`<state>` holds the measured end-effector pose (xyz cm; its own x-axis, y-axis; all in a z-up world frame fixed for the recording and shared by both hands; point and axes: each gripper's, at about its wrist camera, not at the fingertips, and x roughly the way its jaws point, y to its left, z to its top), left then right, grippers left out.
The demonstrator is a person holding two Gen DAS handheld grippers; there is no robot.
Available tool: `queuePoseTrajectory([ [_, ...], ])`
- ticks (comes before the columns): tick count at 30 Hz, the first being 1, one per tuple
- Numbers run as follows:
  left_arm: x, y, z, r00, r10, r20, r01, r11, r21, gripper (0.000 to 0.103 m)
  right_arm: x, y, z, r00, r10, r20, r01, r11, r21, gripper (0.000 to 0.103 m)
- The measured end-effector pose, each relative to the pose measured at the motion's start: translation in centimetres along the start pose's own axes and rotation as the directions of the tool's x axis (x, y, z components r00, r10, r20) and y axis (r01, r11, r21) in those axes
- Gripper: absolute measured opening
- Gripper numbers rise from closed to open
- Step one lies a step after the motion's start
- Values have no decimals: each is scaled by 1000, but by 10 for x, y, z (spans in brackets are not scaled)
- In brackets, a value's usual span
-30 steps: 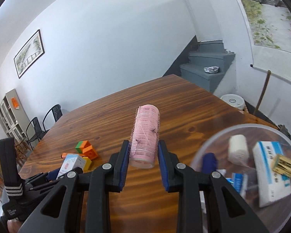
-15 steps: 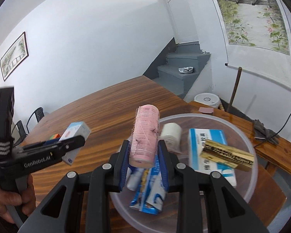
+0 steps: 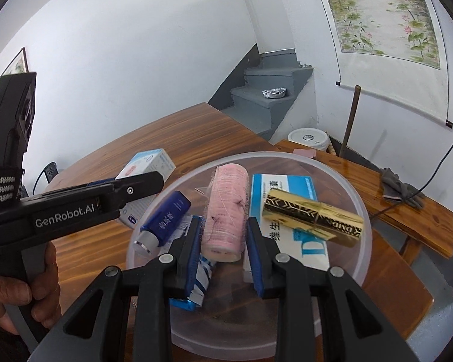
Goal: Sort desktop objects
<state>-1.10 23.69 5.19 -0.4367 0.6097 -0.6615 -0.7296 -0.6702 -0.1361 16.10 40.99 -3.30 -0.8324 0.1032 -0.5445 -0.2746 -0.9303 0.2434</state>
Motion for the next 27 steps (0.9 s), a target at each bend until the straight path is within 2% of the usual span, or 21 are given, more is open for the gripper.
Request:
queuePoseTrajectory([
  [3,4,-3,-2,999,-34,-21,34,999,2,50,0,-2,-1,1000,-3,-5,3,1000,1,35],
  [4,6,-4,-2,998,-46,-32,46,999,0,50,0,-3,-1,1000,0,-6,0,1000,5,47],
  [5,9,-5,-1,998,-56,-43,56,998,-1,50,1,-3,-1,1000,1,-8,-1,1000,13,69],
  [6,10,-4,-2,997,-60,-53,60,998,-4,52,0,-4,-2,1000,-1,-4,1,1000,17,78],
  [7,11,-3,-3,997,-61,-55,60,998,-8,55,-1,-4,-2,1000,-9,11,9,1000,19,82],
  [9,6,0,-3,998,-59,-28,58,998,-25,71,-4,-2,-1,999,-37,28,37,999,0,82],
  [10,4,2,-2,998,-62,-14,61,998,-34,73,-5,-1,-1,998,-49,34,49,999,-12,82],
  [14,-5,10,2,996,-92,22,93,994,-65,73,-5,1,0,997,-64,37,64,998,-12,82],
  [27,-24,35,-4,999,-13,34,16,996,-89,73,-7,25,-2,999,-34,41,35,999,-34,82],
])
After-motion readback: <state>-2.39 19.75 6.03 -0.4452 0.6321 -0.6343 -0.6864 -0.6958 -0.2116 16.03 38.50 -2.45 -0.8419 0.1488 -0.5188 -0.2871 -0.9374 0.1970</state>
